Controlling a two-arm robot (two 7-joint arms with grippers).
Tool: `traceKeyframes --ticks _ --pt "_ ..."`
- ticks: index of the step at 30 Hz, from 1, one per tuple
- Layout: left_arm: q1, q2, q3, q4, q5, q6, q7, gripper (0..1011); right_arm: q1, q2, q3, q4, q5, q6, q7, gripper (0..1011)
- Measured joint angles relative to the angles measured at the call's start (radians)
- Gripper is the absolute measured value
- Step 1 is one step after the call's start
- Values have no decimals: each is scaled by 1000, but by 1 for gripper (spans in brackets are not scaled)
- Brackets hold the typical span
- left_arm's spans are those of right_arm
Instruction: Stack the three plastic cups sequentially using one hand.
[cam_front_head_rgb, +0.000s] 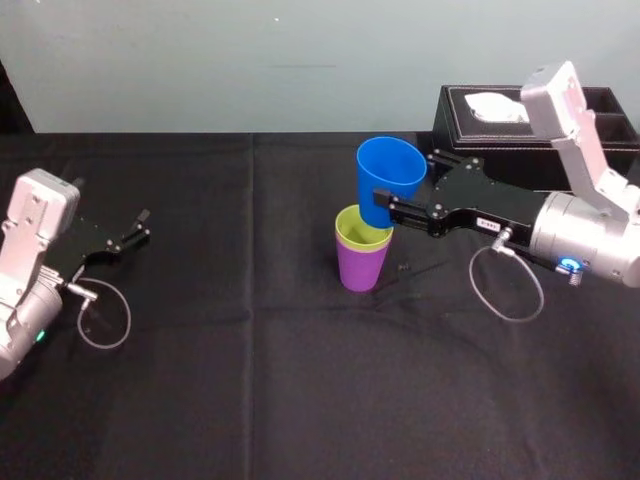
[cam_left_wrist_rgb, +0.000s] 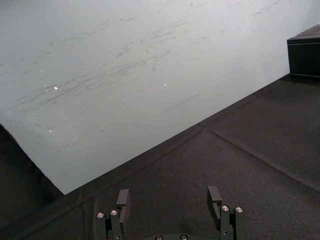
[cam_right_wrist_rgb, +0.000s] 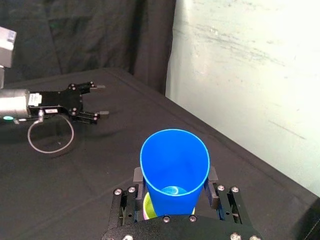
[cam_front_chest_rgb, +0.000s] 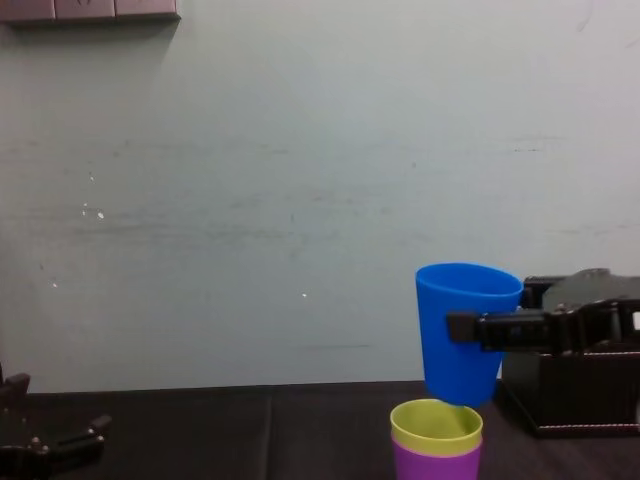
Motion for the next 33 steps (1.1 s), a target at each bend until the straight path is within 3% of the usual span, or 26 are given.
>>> traceKeyframes --ticks 15,33 --pt "0 0 0 0 0 0 0 1011 62 -54 -47 103 -30 2 26 708" --pt "0 0 0 0 0 0 0 1011 74 -74 -73 151 -42 -6 45 708"
